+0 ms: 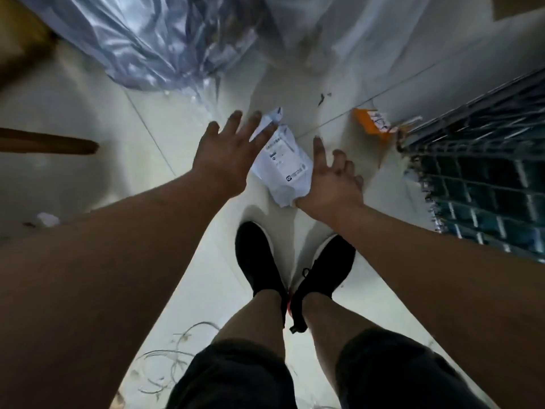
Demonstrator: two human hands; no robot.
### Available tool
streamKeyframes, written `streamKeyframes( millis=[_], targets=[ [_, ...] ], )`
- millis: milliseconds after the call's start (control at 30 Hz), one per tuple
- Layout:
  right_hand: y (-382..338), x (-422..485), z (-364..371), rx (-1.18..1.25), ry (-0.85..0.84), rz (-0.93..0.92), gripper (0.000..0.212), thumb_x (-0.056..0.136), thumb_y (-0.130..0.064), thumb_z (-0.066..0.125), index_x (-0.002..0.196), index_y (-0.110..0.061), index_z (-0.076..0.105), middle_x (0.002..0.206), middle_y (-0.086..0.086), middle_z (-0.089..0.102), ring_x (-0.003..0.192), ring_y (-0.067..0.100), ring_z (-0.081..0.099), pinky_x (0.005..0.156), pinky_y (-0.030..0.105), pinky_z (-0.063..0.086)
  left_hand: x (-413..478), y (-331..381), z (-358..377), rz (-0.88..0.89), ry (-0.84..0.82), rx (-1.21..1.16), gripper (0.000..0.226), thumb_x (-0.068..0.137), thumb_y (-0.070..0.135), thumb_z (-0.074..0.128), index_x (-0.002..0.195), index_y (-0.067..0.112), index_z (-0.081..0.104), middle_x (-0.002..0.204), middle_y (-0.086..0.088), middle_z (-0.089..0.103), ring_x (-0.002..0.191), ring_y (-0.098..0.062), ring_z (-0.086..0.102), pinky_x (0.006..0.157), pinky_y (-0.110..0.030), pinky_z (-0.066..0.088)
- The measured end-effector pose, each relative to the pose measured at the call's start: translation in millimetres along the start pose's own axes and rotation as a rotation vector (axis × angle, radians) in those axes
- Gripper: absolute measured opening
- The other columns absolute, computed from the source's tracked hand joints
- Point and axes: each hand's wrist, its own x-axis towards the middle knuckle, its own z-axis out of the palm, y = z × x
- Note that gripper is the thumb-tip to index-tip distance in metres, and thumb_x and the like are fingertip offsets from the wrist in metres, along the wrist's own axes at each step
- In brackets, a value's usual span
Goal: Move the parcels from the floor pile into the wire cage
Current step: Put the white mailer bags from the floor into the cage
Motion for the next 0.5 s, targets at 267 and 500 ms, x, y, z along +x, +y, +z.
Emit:
streamKeyframes(
  millis=[267, 500],
  targets=[
    [7.8, 101.2, 107.6, 0.057, -0.077, 0.037, 0.14, 0.068, -0.062, 0.081, 0.155, -0.036, -0.024, 0.162, 0.015, 0.01, 0.145, 0.04, 0.022, 0.107, 0.065, 0.032, 122.4, 31.7, 107.0, 0.171, -0.102, 0.032, 0.125, 0.081, 0.043, 0.08, 0.16, 0.038, -0.016, 0.171, -0.003, -0.014, 0.156, -0.036, -0.012, 0.115, -0.067, 0.028],
    [17.0, 91.6, 90.8, 0.047, 0.015, -0.098, 0.117, 0.077, -0.029, 0.077, 0.162, -0.029, -0.004, 0.146, 0.008, 0.034, 0.125, 0.032, 0.042, 0.091, 0.049, 0.05, 103.9, 30.5, 106.1, 0.081, -0.027, -0.104, 0.106, 0.07, 0.033, 0.082, 0.158, 0.029, 0.024, 0.161, -0.01, 0.022, 0.141, -0.044, 0.028, 0.093, -0.056, 0.049]
  ],
)
